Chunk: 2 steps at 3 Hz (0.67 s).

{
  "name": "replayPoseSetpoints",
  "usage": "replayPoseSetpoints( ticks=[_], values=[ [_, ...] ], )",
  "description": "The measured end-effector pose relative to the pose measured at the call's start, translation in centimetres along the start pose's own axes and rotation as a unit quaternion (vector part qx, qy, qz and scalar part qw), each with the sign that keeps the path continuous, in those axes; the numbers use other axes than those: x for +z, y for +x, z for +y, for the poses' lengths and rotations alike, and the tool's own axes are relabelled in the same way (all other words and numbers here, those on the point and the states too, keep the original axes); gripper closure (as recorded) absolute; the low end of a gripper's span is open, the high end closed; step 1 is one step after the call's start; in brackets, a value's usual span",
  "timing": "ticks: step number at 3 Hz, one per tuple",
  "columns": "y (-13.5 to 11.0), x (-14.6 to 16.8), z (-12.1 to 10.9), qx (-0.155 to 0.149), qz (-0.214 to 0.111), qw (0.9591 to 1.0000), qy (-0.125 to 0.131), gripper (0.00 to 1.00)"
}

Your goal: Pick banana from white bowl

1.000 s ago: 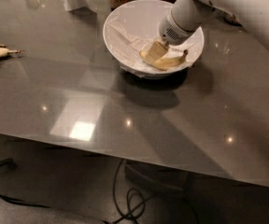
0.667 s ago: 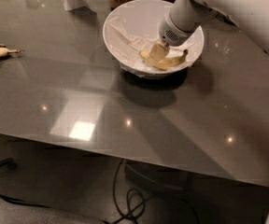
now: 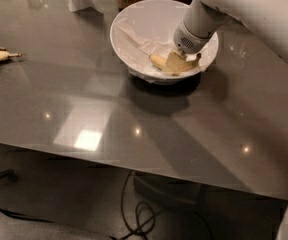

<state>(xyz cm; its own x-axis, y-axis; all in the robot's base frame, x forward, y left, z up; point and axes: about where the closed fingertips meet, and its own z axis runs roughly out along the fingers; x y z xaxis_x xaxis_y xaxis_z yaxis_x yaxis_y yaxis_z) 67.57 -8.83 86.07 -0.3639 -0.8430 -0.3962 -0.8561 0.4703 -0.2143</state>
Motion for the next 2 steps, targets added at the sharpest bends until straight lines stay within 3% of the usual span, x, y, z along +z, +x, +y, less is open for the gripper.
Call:
replayPoseSetpoints(
  ticks=[2],
  values=[
    [2.13, 0.34, -0.22, 0.008, 0.031, 0.9995, 0.003, 0.51]
  ],
)
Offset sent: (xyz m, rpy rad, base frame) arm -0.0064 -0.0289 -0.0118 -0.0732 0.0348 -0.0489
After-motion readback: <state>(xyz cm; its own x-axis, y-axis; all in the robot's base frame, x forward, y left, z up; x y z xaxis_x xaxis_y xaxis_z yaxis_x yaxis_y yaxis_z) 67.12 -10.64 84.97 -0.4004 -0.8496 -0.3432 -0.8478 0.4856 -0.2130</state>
